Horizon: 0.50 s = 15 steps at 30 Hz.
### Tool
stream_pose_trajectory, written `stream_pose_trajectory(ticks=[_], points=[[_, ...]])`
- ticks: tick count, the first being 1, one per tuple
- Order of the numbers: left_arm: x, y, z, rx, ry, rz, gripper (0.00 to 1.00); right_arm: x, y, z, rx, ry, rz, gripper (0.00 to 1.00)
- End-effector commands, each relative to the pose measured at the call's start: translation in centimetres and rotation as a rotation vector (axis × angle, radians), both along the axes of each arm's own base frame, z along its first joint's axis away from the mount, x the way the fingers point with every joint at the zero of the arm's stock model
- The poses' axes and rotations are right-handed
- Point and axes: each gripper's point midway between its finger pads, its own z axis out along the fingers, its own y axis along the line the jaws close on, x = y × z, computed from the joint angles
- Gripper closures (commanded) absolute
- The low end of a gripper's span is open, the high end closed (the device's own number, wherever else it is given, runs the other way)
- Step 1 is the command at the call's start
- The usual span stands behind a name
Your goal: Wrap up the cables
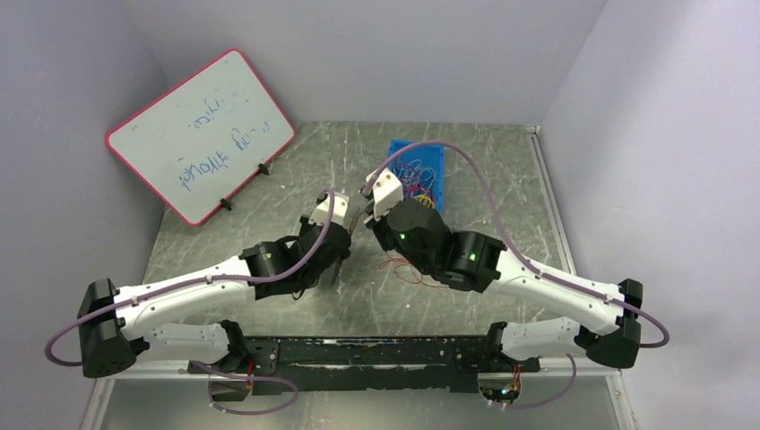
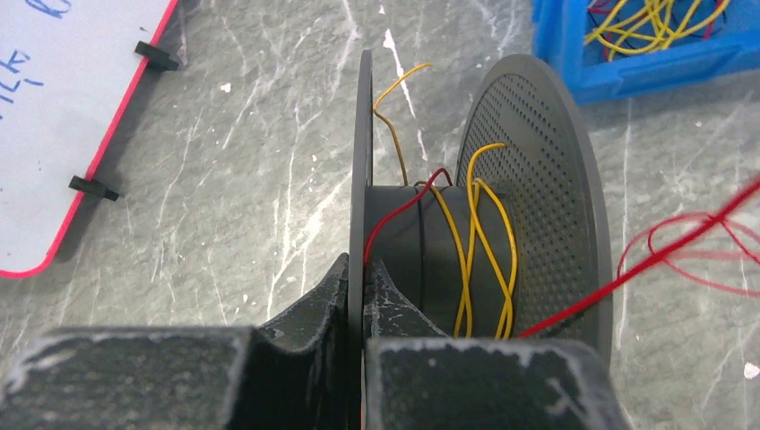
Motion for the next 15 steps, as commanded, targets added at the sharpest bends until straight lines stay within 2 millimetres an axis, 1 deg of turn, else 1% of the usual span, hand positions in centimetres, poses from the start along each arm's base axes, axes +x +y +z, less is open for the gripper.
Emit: stream_pose_trajectory(ticks=[1,7,15], points=[[-0.6,-0.7,1.3,-0.011,-0.044,-0.056,0.93,2.6,-1.5,0.7,-0.041,-0.062,-0.038,1.00],[-2.0,-1.8,1.8,-0.048,-0.024,-0.171,0.93,4.8,-2.2,0.3,-0.051,-0.084,-0.065,1.00],[-4.3,-3.2,4.3,-0.141,-0.017,-0.377,0.93,7.6,-2.9,-1.9,-0.012,-0.057,-0.106,1.00]])
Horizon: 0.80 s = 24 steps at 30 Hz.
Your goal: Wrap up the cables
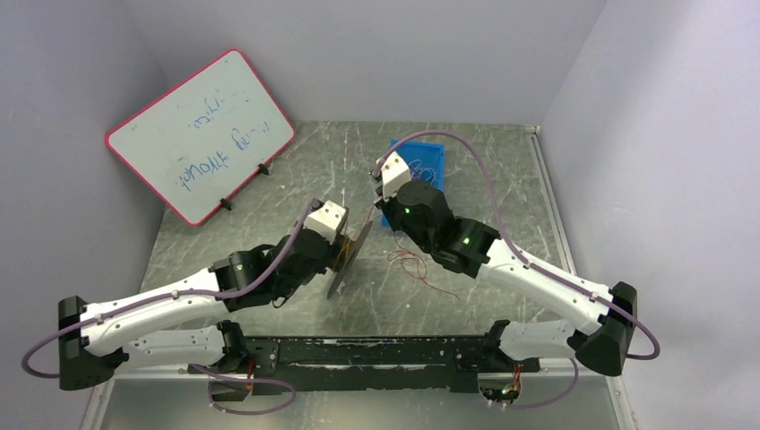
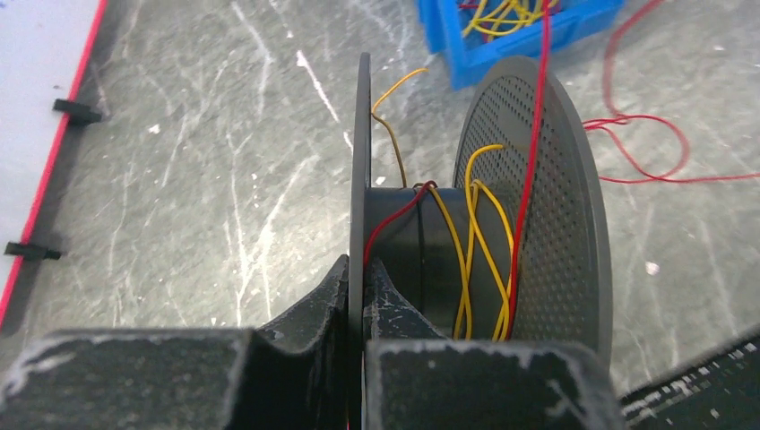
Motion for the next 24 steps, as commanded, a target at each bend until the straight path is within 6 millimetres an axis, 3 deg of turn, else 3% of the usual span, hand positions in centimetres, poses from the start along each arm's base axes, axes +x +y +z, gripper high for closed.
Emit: stream_pose_trajectory(ticks=[1,6,14,24], points=[[-1.6,-1.9,2.8,-0.102,-0.014,-0.161,0.93,1.7,0.3,-0.4,0.054,-0.006,0.000,1.00],[-3.5,-2.5,4.8,-0.169,-0.008,-0.295,0.93,2.2,0.7,-2.3,0.095,0.047,0.020,1.00],[-5.2,-2.7,7.6,-0.268,-0.018,-0.380,0.93,0.9,1.4,-6.5,0.163,0.159,0.083,1.00],[-7.0,-2.1,11.9,-0.399,-0.068,-0.464,0.93,-0.8,-0.2,-10.0,0.255,0.229,0.069,0.97]])
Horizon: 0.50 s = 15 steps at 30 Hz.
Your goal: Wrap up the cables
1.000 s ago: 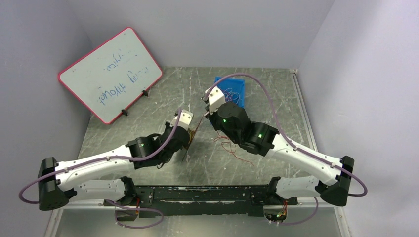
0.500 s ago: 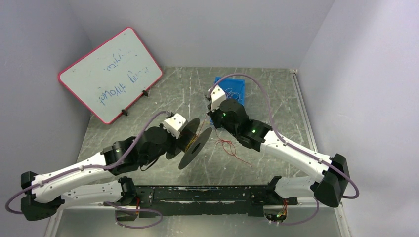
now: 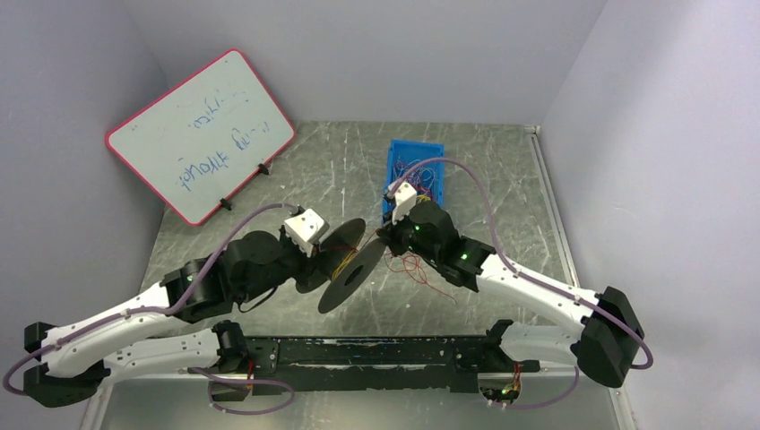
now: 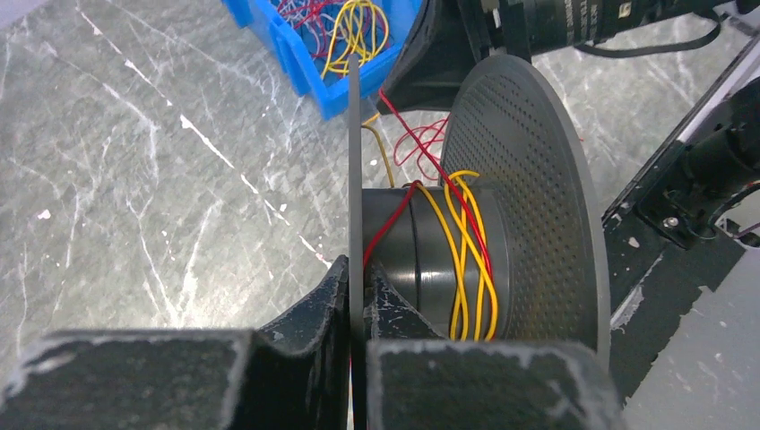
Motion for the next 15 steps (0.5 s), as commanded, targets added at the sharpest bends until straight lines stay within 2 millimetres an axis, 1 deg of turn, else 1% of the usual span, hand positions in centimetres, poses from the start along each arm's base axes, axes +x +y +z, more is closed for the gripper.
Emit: stream_pose_trajectory(ticks=[1,5,9,15], points=[[-2.2,-0.8,7.7,-0.241,-0.066,-0.124,0.93,0.7,-1.2,0.0,0.088,-0.007,-0.074,0.97],[-3.4,-0.8,9.1,-0.285,-0.064,-0.185,0.93,0.3,-1.3,-0.4,0.140,0.005,-0.076,0.94],[-4.4,-0.9,10.2,-0.318,-0.058,-0.233,0.93,0.3,-1.5,-0.4,0.175,0.000,-0.088,0.91],[-4.9,-0.5,11.2,-0.350,-0.054,-0.249,0.93,0.7,-2.2,-0.6,0.199,-0.010,-0.128,0.89]])
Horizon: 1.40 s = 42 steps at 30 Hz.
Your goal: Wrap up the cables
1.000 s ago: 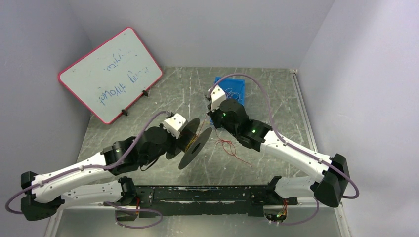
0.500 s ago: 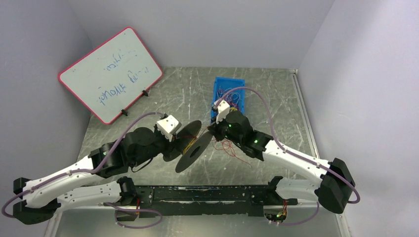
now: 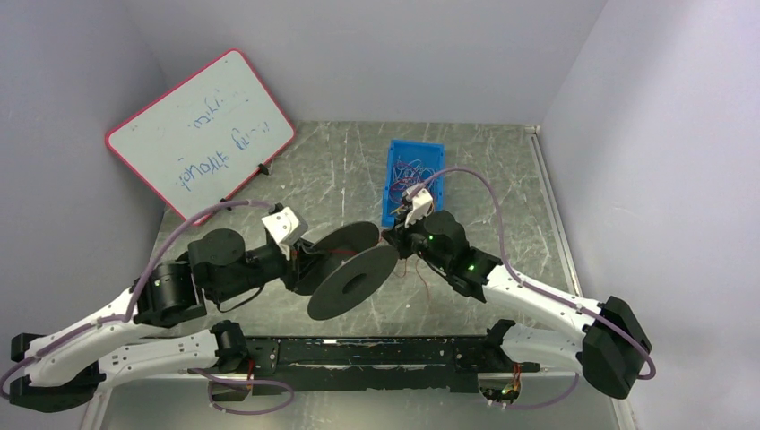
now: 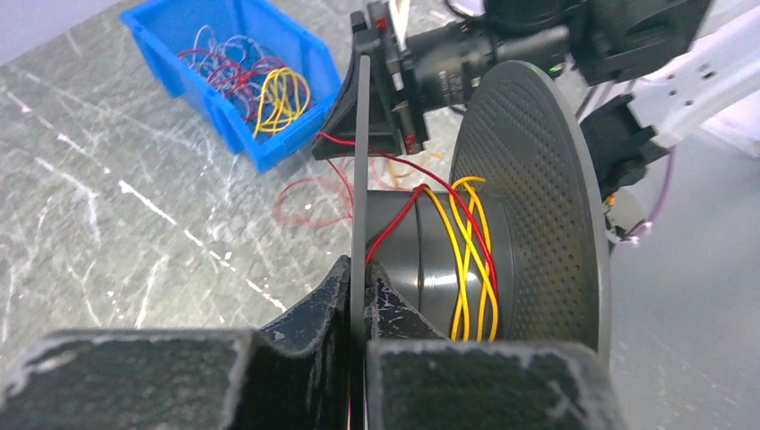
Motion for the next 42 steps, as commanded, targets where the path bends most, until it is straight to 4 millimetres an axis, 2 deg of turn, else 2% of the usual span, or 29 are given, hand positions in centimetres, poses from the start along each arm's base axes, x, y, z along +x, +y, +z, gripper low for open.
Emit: stream_pose_trajectory(ticks=[1,10,17,27,31,42], points=[[-2.1,-0.3,6.2,-0.202,-0.035,-0.097,0.93,1.3,-1.5,0.0,0.024,-0.014,-0.096,0.88],[-2.1,0.7,8.5,-0.280,-0.053,-0.071,0.93,0.5,-0.6,-0.5,0.093,0.009,-0.050,0.80],[-1.9,1.8,10.7,-0.355,-0.074,-0.033,0.93,0.4,-1.0,-1.3,0.092,0.009,-0.060,0.71],[-1.8,2.3,13.1,-0.423,-0.096,-0.021,0.93,0.7,-0.1,-1.0,0.108,-0.008,-0.026,0.52],[-1.9,2.4,14.0,-0.447,-0.104,-0.024,0.93,0.8,0.7,-0.7,0.129,-0.016,0.002,0.49],[-2.0,3.3,15.4,-0.510,-0.109,-0.007,0.93,1.1,3.1,0.3,0.214,-0.040,0.079,0.49]])
